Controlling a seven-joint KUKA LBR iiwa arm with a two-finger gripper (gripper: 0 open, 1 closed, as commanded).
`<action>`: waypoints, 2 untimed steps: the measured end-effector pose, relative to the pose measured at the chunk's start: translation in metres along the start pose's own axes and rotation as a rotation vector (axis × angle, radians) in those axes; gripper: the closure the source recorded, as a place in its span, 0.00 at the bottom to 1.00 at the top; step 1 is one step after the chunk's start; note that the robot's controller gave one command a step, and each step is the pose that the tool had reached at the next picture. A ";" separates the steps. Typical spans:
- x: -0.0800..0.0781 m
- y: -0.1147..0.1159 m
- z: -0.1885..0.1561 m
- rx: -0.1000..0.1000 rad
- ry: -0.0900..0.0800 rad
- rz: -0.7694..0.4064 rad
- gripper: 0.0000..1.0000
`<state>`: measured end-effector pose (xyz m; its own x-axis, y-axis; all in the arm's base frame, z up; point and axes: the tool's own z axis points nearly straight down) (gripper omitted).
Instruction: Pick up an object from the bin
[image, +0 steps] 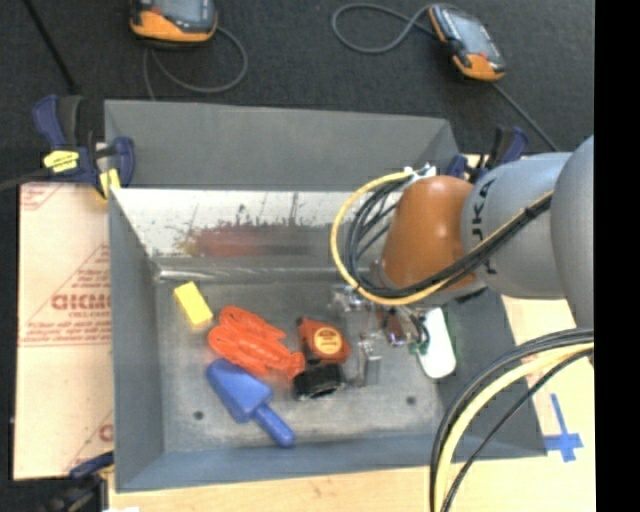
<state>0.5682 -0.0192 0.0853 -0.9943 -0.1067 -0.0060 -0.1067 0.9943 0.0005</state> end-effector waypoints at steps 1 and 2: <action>0.023 -0.001 0.009 0.004 0.000 -0.120 0.00; 0.039 0.004 0.015 0.002 0.003 -0.146 0.00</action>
Offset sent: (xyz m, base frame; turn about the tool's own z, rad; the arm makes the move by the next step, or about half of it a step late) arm -0.0480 0.0227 -0.0153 -0.0731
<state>0.5288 -0.0189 0.0704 -0.9683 -0.2499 -0.0032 -0.2499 0.9683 -0.0026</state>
